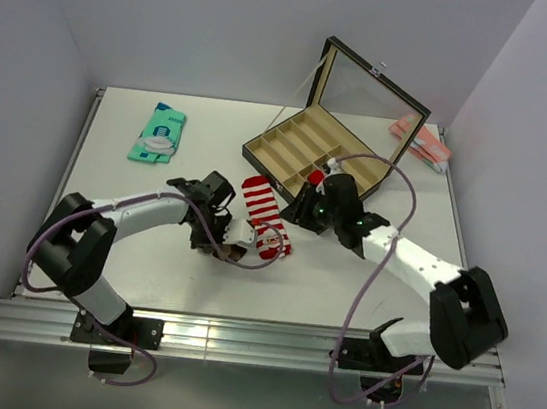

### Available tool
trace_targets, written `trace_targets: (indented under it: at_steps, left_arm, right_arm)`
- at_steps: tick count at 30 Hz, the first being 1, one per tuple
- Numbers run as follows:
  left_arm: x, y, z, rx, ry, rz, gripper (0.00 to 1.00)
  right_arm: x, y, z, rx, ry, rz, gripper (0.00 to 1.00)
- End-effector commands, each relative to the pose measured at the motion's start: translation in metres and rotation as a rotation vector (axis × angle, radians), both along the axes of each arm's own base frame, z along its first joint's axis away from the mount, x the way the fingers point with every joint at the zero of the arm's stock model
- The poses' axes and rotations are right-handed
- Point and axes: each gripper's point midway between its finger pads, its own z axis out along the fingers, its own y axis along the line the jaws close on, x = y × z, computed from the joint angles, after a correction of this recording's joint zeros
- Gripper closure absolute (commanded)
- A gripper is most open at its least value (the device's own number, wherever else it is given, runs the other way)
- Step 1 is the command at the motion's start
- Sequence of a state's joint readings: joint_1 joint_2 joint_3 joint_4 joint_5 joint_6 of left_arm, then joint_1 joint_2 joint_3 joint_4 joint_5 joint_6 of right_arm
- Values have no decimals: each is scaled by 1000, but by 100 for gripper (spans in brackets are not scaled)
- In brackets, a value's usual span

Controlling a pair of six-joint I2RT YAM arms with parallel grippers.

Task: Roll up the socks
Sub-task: Roll the sock at the center of the board.

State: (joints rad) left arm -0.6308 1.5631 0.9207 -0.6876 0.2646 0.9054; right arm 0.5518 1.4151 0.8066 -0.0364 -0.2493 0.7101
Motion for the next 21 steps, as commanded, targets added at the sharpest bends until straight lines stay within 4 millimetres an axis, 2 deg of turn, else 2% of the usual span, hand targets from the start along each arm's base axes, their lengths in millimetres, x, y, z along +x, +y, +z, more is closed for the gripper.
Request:
trace_targets:
  at_steps: [1,5,7,8,10,13,14,16,18,19,20,21]
  left_arm:
    - [-80,46,-25,181,399,-2,100]
    - [-85,50,-25,218,526,-8,100]
    - [-83,49,-28,223,586,-5,100]
    - [-85,51,-27,232,615,-1,100]
    - [-82,51,-30,234,653,3,100]
    - [-81,52,-31,241,708,5,100]
    - [-83,52,-31,244,730,6,100]
    - [-84,56,-34,265,782,9,100]
    - [-84,58,-36,282,806,17,100]
    - [-85,60,-40,293,824,21,100]
    - [-85,61,-41,297,827,19,100]
    - [-86,63,-43,303,836,16,100]
  right_arm:
    - [15,-18,41,27,-176,-120,55]
    - [-9,-28,61,51,-306,-120,55]
    - [-23,-24,59,3,-370,-92,55]
    - [-32,-20,66,-2,-409,-72,55]
    - [-53,-3,67,-62,-486,4,55]
    - [-76,17,60,-114,-536,112,55]
    - [-87,30,56,-124,-550,155,55]
    - [-96,44,56,-155,-593,219,55]
    - [-107,59,42,-255,-621,289,55]
    - [-108,70,51,-266,-646,301,55]
    - [-113,78,34,-331,-634,349,54]
    - [-122,87,31,-366,-660,401,53]
